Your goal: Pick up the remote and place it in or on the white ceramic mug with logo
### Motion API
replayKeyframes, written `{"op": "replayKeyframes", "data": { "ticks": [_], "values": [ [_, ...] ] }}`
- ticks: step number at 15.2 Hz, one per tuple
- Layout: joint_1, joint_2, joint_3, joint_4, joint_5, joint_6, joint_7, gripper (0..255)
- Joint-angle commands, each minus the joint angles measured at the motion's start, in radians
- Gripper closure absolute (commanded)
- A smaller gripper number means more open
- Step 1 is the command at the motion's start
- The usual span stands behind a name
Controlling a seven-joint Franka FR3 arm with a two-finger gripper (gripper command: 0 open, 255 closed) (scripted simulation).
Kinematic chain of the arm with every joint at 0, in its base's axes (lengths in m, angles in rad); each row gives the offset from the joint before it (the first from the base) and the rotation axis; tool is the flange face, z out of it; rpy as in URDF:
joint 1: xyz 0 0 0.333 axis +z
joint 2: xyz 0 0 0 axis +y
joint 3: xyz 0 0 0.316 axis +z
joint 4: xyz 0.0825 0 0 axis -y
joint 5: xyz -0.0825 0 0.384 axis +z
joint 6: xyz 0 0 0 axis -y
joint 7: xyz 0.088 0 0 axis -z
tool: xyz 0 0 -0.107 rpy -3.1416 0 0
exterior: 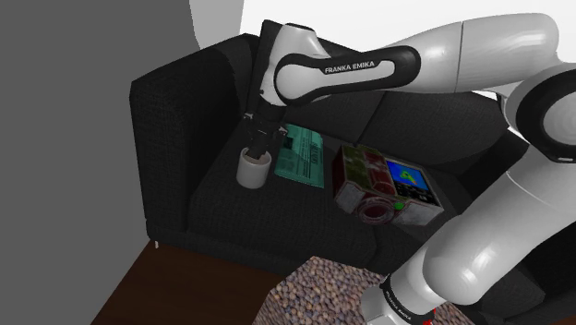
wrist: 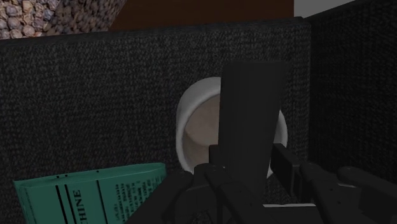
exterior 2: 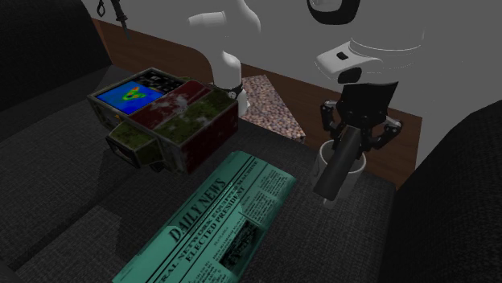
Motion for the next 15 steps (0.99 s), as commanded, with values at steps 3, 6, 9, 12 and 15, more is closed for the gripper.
{"op": "replayKeyframes", "data": {
  "ticks": [3,6,9,12,15],
  "values": [
    [0.0,0.003,0.0,-0.009,-0.001,0.011,0.001,255],
    [0.0,0.003,0.0,-0.009,-0.001,0.011,0.001,255],
    [0.0,0.004,0.0,-0.009,-0.001,0.011,0.001,0],
    [0.0,0.004,0.0,-0.009,-0.001,0.011,0.001,0],
    [-0.002,-0.025,-0.001,0.027,0.007,-0.053,-0.005,0]
  ]
}}
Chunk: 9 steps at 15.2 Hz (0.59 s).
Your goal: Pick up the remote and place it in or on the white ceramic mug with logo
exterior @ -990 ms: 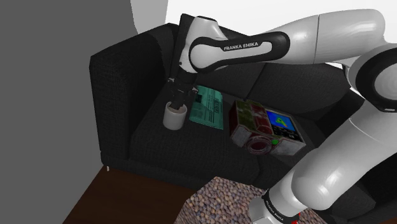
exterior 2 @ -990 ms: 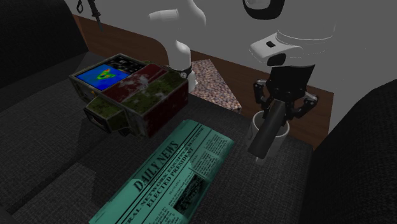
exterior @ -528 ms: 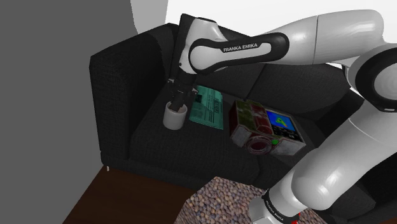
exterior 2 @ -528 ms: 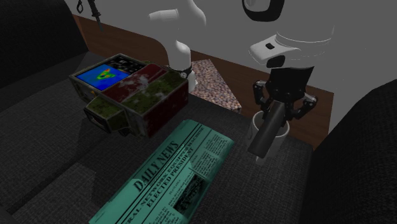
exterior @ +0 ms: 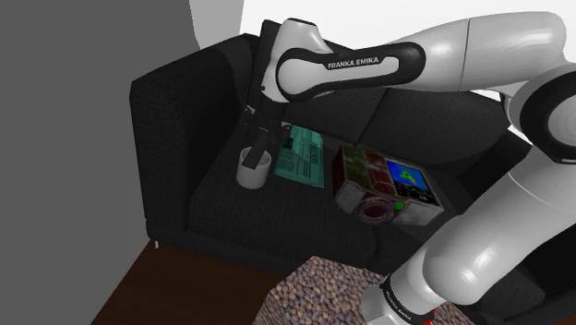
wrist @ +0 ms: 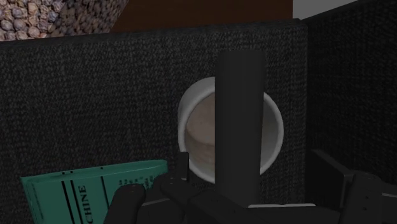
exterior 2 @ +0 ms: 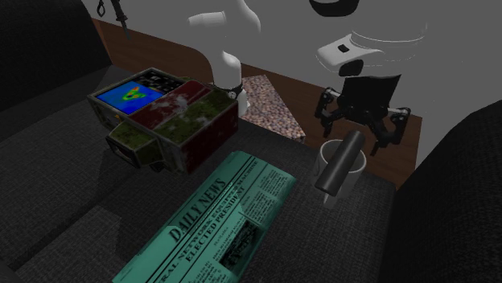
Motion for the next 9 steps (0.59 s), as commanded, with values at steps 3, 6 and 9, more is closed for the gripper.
{"op": "replayKeyframes", "data": {
  "ticks": [3,6,9],
  "values": [
    [-0.003,-0.033,-0.003,0.052,0.008,-0.085,-0.006,0],
    [-0.003,-0.033,-0.003,0.052,0.008,-0.085,-0.006,0],
    [-0.003,-0.033,-0.003,0.052,0.008,-0.085,-0.006,0]
  ]
}}
